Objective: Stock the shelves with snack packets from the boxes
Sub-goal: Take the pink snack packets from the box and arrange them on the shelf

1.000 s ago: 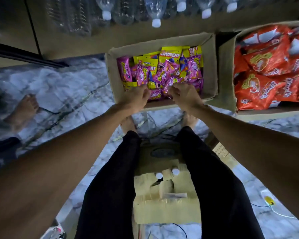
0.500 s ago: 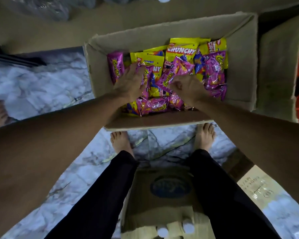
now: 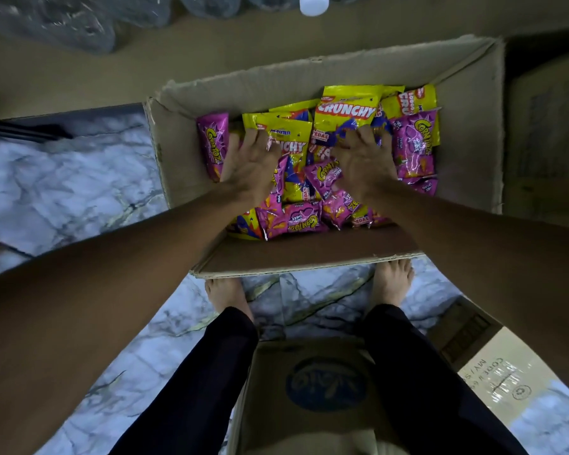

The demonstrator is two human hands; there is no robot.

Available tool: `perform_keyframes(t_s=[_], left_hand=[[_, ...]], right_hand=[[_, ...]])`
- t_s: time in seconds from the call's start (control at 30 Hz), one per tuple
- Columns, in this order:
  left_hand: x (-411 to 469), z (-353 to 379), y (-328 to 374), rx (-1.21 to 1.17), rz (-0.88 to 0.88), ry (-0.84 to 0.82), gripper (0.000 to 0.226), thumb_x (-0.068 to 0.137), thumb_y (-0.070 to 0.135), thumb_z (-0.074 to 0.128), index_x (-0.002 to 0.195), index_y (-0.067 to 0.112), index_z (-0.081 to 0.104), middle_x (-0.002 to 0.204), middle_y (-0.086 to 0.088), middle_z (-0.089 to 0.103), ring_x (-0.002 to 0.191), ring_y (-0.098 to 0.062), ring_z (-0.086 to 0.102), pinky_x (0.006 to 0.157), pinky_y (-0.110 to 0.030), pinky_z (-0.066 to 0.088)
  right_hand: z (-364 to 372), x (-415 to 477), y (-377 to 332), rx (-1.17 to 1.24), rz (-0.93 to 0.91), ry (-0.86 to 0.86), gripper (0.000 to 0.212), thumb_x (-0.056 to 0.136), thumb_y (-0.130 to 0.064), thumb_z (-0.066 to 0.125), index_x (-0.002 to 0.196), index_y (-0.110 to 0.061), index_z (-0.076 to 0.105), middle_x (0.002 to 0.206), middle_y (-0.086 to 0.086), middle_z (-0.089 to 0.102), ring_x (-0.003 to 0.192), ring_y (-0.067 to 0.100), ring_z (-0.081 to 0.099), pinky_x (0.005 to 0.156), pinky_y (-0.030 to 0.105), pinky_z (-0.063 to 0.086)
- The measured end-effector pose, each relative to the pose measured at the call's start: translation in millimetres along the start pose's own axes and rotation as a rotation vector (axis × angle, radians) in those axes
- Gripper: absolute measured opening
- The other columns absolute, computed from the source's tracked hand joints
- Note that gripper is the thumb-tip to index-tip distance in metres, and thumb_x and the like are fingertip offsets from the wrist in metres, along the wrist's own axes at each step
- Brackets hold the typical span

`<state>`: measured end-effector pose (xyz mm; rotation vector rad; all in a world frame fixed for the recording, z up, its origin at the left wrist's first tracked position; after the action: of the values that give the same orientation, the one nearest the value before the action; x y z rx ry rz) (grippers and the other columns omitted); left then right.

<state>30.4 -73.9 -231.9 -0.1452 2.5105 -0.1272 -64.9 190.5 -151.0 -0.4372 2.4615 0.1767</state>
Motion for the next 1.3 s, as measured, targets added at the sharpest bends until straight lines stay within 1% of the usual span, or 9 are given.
perform_keyframes(t_s=[0.1,0.17,0.37,0.6,0.77,0.87,1.07,1.2,1.3], left_hand=[[21.7,-129.5,73.2,0.037,0.336,0.108,0.070,0.074,0.051,0.074,0.130,0.017,0.049,0.131,-0.009,0.052,0.122,-0.030,0.046,0.106,-0.051,0.033],[-1.4,-165.9,80.3,-0.003,0.314,0.100,0.070,0.080,0.051,0.072,0.131,0.012,0.046,0.128,-0.011,0.053,0.121,-0.030,0.048,0.104,-0.048,0.028],[-52.2,-179.1,48.2,-0.665,0.014,-0.110,0.096,0.076,0.052,0.080,0.150,0.017,0.031,0.141,-0.006,0.055,0.129,-0.029,0.052,0.113,-0.039,0.033],[-134.4,-194.4,16.5,-1.214,-0.346,-0.346,0.123,0.052,0.068,0.086,0.151,0.015,0.034,0.153,-0.004,0.041,0.138,-0.026,0.043,0.106,-0.043,0.046],[-197.2,-246.1,9.2,-1.342,-0.316,-0.455,0.115,0.052,0.059,0.090,0.147,0.018,0.040,0.148,-0.001,0.050,0.128,-0.019,0.053,0.085,-0.032,0.052],[-232.7,-290.2,-0.3,-1.380,-0.289,-0.405,0.083,0.059,0.052,0.090,0.130,0.022,0.058,0.125,0.006,0.067,0.114,-0.015,0.063,0.070,-0.027,0.049],[-300.0,-389.8,-15.0,-1.382,-0.220,-0.326,0.055,0.064,0.047,0.089,0.103,0.015,0.068,0.100,0.003,0.074,0.094,-0.010,0.069,0.088,-0.039,0.056],[-347.6,-465.6,-22.9,-1.370,-0.151,-0.238,0.047,0.065,0.032,0.092,0.100,0.017,0.065,0.096,0.006,0.065,0.088,-0.011,0.061,0.062,-0.024,0.044],[-380.9,-519.1,-34.5,-1.321,-0.071,-0.182,0.048,0.062,0.031,0.093,0.100,0.021,0.065,0.102,0.010,0.064,0.096,-0.014,0.061,0.068,-0.027,0.046]], right_hand=[[-3.3,-12.0,7.9,0.010,0.034,-0.007,0.062,0.080,-0.053,0.074,0.133,-0.024,0.057,0.140,0.011,0.041,0.139,0.032,0.025,0.115,0.064,0.015],[-12.0,-25.0,10.0,0.070,0.031,0.015,0.064,0.079,-0.055,0.074,0.133,-0.025,0.056,0.139,0.010,0.043,0.140,0.030,0.026,0.116,0.068,0.012],[-46.3,-86.2,12.9,0.422,0.151,-0.047,0.059,0.081,-0.054,0.073,0.126,-0.024,0.049,0.115,0.006,0.067,0.119,0.028,0.058,0.115,0.062,0.016],[-89.9,-165.0,13.7,0.873,0.342,-0.128,0.081,0.070,-0.065,0.078,0.132,-0.016,0.057,0.131,0.009,0.060,0.119,0.033,0.058,0.100,0.051,0.049],[-152.8,-228.3,5.4,1.015,0.311,-0.141,0.094,0.074,-0.055,0.080,0.148,-0.011,0.041,0.145,0.011,0.050,0.135,0.031,0.047,0.107,0.039,0.044],[-197.4,-267.6,5.5,1.058,0.316,-0.121,0.096,0.078,-0.052,0.079,0.152,-0.011,0.033,0.144,0.009,0.050,0.133,0.026,0.047,0.104,0.034,0.041],[-302.0,-339.4,2.0,1.059,0.272,-0.139,0.105,0.085,-0.066,0.063,0.160,-0.017,0.009,0.163,0.012,0.025,0.146,0.032,0.032,0.113,0.041,0.036],[-355.7,-390.3,-2.4,1.137,0.263,-0.207,0.098,0.090,-0.062,0.059,0.160,-0.023,0.003,0.165,0.008,0.021,0.149,0.029,0.027,0.118,0.042,0.029],[-396.2,-429.5,-1.0,1.103,0.237,-0.244,0.092,0.094,-0.059,0.055,0.160,-0.020,0.004,0.166,0.003,0.012,0.152,0.027,0.017,0.120,0.041,0.021]])
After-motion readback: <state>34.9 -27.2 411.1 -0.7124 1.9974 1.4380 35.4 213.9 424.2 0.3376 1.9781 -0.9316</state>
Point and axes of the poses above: each hand's wrist, its own x-axis towards the middle knuckle, its own z-axis out of the palm, y = z × x, the point moved 8 cm from there along x, towards the middle knuckle
